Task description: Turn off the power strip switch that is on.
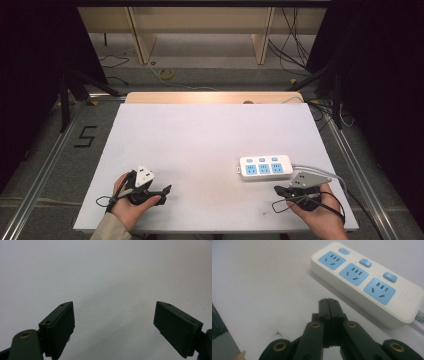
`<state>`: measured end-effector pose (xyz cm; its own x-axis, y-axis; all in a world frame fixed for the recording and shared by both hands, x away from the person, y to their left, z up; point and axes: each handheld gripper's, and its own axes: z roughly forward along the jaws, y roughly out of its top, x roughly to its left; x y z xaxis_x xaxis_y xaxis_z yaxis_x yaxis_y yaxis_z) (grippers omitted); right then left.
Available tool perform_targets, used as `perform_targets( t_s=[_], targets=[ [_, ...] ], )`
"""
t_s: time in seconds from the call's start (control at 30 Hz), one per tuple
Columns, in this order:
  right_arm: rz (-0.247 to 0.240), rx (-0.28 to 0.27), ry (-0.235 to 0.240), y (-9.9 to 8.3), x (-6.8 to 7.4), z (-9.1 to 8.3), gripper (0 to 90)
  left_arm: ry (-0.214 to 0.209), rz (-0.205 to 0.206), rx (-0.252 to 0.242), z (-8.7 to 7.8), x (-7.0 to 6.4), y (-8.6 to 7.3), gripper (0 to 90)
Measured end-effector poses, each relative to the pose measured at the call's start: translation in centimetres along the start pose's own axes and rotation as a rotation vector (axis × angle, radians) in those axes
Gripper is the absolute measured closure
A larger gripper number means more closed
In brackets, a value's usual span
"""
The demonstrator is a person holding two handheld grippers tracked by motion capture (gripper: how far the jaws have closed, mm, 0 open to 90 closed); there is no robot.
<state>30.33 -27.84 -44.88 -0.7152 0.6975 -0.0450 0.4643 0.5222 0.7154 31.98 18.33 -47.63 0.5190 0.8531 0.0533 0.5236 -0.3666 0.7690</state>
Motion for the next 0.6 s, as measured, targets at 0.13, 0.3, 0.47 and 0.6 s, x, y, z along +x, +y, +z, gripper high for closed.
perform_targets(
  t_s=[0.13,0.3,0.47,0.6],
  targets=[
    [0.007,0.016,-0.014,0.13,0.00,-0.09,90.0,-0.002,-0.001,-0.002,0.05,-0.11,0.02,17.0],
    [0.009,0.029,-0.017,0.41,-0.06,-0.05,90.0,-0.001,-0.003,-0.005,0.01,-0.11,0.05,17.0],
    [0.010,0.041,-0.012,0.47,0.03,0.00,90.0,-0.001,-0.004,-0.005,-0.01,-0.08,0.05,17.0],
    [0.009,0.047,-0.011,0.64,0.03,0.01,90.0,0.001,-0.002,-0.005,0.00,-0.09,0.05,17.0]
  ],
)
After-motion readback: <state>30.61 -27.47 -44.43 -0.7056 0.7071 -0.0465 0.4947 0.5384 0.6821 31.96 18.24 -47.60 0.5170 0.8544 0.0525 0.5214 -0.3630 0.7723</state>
